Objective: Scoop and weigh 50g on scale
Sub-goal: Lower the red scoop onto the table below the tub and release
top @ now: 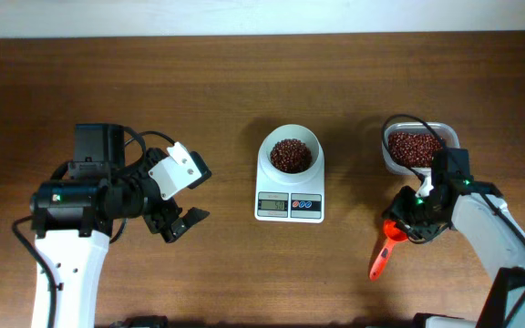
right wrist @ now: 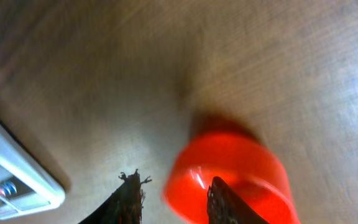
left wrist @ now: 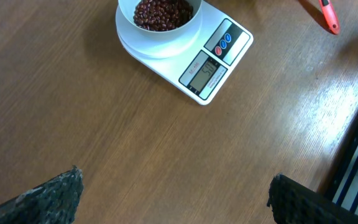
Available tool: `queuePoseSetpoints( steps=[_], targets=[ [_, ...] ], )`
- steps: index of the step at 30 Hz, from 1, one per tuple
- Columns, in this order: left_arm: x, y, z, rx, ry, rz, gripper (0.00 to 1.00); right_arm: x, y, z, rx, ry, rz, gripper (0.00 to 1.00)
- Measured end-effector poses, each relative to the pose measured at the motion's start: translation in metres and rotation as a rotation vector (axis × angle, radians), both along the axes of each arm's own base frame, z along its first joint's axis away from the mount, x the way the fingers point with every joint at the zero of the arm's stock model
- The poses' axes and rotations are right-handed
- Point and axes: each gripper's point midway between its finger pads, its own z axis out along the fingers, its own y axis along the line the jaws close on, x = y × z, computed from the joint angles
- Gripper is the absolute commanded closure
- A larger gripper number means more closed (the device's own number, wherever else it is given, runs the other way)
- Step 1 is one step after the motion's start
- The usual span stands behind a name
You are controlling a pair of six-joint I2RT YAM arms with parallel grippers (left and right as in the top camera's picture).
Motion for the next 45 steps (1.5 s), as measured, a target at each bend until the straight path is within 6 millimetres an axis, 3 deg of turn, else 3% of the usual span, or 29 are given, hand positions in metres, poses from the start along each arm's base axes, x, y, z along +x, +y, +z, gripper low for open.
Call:
queuePoseSetpoints(
  steps=[4, 7, 14, 19, 24, 30, 34, 38, 45],
  targets=[
    [0.000, 0.000, 0.000, 0.000, 0.000, -0.001, 0.01, 0.011, -0.009, -0.006, -0.046, -0.024, -0.030, 0.67],
    [0.000, 0.000, 0.000, 0.000, 0.000, 0.000, 0.01, 0.013, -0.016, -0.009, -0.086, -0.025, -0.039, 0.96],
    [0.000, 0.000, 0.000, 0.000, 0.000, 0.000, 0.01, 0.012, -0.020, -0.002, -0.127, -0.036, 0.097, 0.96],
    [0.000, 0.000, 0.000, 0.000, 0.000, 0.000, 0.01, 0.038, -0.026, 0.021, -0.200, -0.155, 0.317, 0.96],
    [0.000, 0.000, 0.000, 0.000, 0.000, 0.000, 0.01, 0.018, -0.042, 0.015, -0.292, -0.065, 0.407, 0.96],
    [0.000, 0.000, 0.000, 0.000, 0.000, 0.000, 0.01, 0.012, -0.050, 0.009, -0.342, -0.039, 0.426, 0.96],
    [0.000, 0.000, 0.000, 0.000, 0.000, 0.000, 0.01, 0.002, -0.050, -0.012, -0.349, -0.037, 0.425, 0.96],
    [0.000, 0.000, 0.000, 0.000, 0.000, 0.000, 0.01, 0.010, -0.053, -0.012, -0.373, -0.071, 0.419, 0.85],
    [0.000, 0.000, 0.000, 0.000, 0.000, 0.000, 0.01, 0.008, -0.055, -0.016, -0.384, -0.068, 0.420, 0.52]
  ],
)
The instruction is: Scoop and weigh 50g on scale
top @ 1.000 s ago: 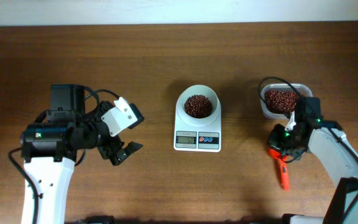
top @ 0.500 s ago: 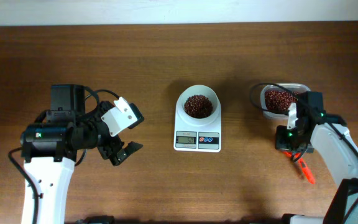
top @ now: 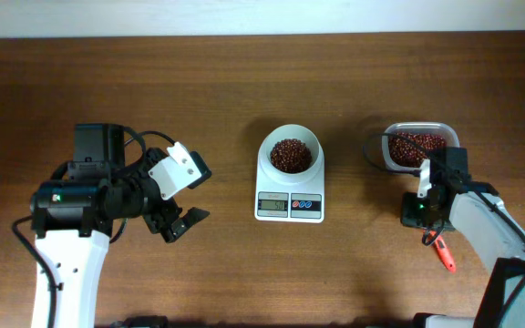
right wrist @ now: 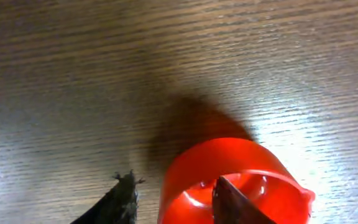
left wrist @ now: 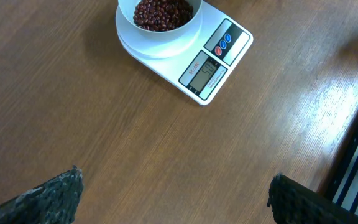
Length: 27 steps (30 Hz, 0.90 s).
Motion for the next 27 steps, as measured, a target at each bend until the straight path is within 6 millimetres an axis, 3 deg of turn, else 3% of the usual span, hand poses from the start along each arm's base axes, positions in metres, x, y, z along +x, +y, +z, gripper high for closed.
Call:
queuePoseSetpoints(
  steps=[3, 4, 5, 8, 15, 18, 22, 24, 27],
  targets=[
    [0.000, 0.000, 0.000, 0.000, 0.000, 0.000, 0.01, -0.015, 0.002, 0.000, 0.009, 0.068, 0.002, 0.40],
    [0.000, 0.000, 0.000, 0.000, -0.001, 0.000, 0.01, -0.018, 0.002, 0.003, 0.012, 0.090, -0.002, 0.31],
    [0.000, 0.000, 0.000, 0.000, 0.000, 0.000, 0.01, -0.017, 0.002, 0.010, 0.013, 0.101, 0.000, 0.19],
    [0.000, 0.000, 0.000, 0.000, 0.000, 0.000, 0.01, -0.005, 0.001, 0.043, 0.015, 0.113, -0.003, 0.01],
    [0.000, 0.000, 0.000, 0.000, 0.001, 0.000, 0.01, 0.034, 0.007, 0.149, 0.060, -0.021, 0.010, 0.01],
    [0.000, 0.000, 0.000, 0.000, 0.001, 0.000, 0.01, 0.024, 0.023, 0.206, 0.133, -0.123, 0.031, 0.01],
    [0.000, 0.000, 0.000, 0.000, 0.001, 0.000, 0.01, 0.002, 0.039, 0.266, 0.182, -0.317, 0.062, 0.01],
    [0.000, 0.000, 0.000, 0.000, 0.000, 0.000, 0.01, -0.008, 0.043, 0.280, 0.184, -0.376, 0.073, 0.01],
    [0.000, 0.000, 0.000, 0.000, 0.000, 0.000, 0.01, -0.009, 0.043, 0.281, 0.188, -0.380, 0.075, 0.01]
  ],
)
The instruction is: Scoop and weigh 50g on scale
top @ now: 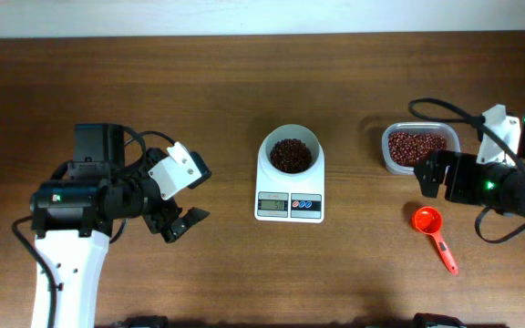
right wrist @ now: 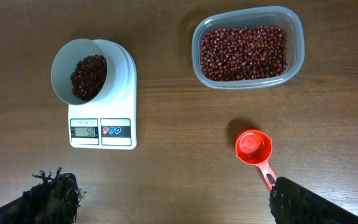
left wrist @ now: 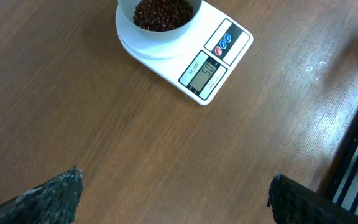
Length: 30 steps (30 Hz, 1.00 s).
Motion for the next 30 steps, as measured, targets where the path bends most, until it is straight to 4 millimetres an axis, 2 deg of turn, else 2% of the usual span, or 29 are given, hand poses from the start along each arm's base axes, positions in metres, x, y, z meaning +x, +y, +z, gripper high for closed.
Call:
queuePoseSetpoints(
  steps=[3, 5, 10, 16, 19, 21, 24, 26, 30],
  targets=[
    [0.000, 0.000, 0.000, 0.000, 0.000, 0.000, 0.01, 0.001, 0.000, -0.006, 0.007, 0.034, 0.002, 0.01],
    [0.000, 0.000, 0.000, 0.000, 0.001, 0.000, 0.01, -0.011, 0.002, -0.016, 0.018, 0.109, 0.002, 0.01],
    [0.000, 0.000, 0.000, 0.000, 0.000, 0.000, 0.01, -0.013, 0.007, -0.017, 0.036, 0.118, 0.036, 0.01],
    [0.000, 0.000, 0.000, 0.000, 0.000, 0.000, 0.01, -0.019, 0.019, -0.006, 0.048, 0.056, 0.135, 0.01],
    [0.000, 0.000, 0.000, 0.000, 0.001, 0.000, 0.01, -0.041, 0.023, 0.015, 0.025, -0.063, 0.148, 0.01],
    [0.000, 0.000, 0.000, 0.000, 0.000, 0.000, 0.01, -0.056, 0.026, 0.017, 0.022, -0.118, 0.156, 0.01],
    [0.000, 0.000, 0.000, 0.000, 0.000, 0.000, 0.01, -0.064, 0.032, 0.007, 0.020, -0.240, 0.176, 0.01],
    [0.000, 0.000, 0.000, 0.000, 0.000, 0.000, 0.01, -0.068, 0.039, -0.013, 0.034, -0.313, 0.203, 0.01],
    [0.000, 0.000, 0.000, 0.000, 0.001, 0.000, 0.01, -0.079, 0.052, -0.031, 0.061, -0.451, 0.256, 0.01]
  ],
)
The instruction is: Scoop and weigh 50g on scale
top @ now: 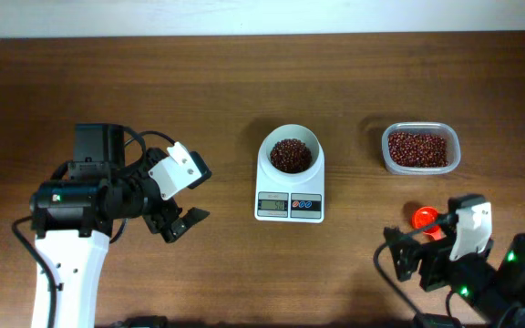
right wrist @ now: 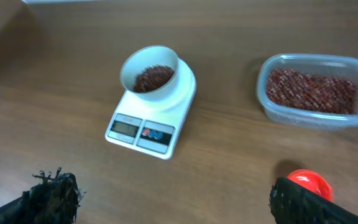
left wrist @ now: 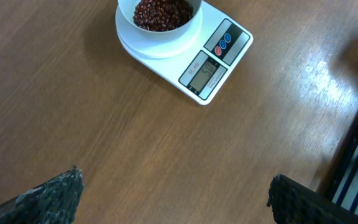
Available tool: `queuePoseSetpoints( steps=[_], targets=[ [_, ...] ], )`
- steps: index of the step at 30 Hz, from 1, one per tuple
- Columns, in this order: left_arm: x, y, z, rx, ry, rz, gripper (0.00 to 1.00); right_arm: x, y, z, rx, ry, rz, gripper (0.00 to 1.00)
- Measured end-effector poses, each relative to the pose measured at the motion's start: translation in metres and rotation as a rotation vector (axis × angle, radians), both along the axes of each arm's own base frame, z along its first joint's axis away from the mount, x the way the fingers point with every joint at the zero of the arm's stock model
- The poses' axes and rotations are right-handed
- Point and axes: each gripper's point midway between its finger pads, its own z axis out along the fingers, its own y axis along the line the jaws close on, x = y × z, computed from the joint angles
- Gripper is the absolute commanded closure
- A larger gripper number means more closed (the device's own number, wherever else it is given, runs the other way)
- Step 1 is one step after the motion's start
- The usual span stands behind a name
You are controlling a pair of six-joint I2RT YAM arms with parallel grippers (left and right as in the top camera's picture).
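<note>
The white scale (top: 290,202) carries a white bowl of red-brown beans (top: 290,155). A clear tub of beans (top: 419,148) stands at the right. The red scoop (top: 423,218) lies on the table below the tub, partly hidden by my right arm (top: 463,264). It also shows at the lower right of the right wrist view (right wrist: 309,182). My right gripper (right wrist: 176,208) is open and holds nothing. Well left of the scale, my left gripper (top: 179,224) is also open above bare wood. The scale (left wrist: 213,59) shows in its wrist view.
The dark wooden table (top: 244,82) runs to a pale wall at the back. A black slatted frame lies at the right edge of the left wrist view.
My right arm was beside the bean tub at the right and is now at the table's near edge, lower right. The scoop lies where it was. The left arm has not moved.
My right gripper first had its fingers close together on the red scoop, left of and below the tub. Then it had the scoop further right, its handle turned. Then the scoop lay on the table with the gripper open above. Now the arm is at the near edge.
</note>
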Motion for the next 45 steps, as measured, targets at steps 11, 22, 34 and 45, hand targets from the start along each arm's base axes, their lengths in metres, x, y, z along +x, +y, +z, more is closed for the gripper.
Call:
queuePoseSetpoints(
  steps=[11, 22, 34, 45],
  targets=[
    [0.000, 0.000, 0.000, 0.000, -0.001, 0.000, 0.01, 0.020, 0.017, -0.037, 0.071, -0.052, 0.105, 0.01],
    [0.000, 0.000, 0.000, 0.000, -0.001, 0.000, 0.01, 0.034, 0.028, -0.006, 0.048, -0.316, 0.159, 0.01],
    [0.000, 0.000, 0.000, 0.000, -0.001, 0.000, 0.01, 0.028, 0.008, 0.013, 0.109, -0.405, -0.043, 0.01],
    [0.000, 0.000, 0.000, 0.000, -0.001, 0.000, 0.01, 0.030, -0.006, 0.014, 0.081, -0.426, -0.121, 0.01]
  ],
)
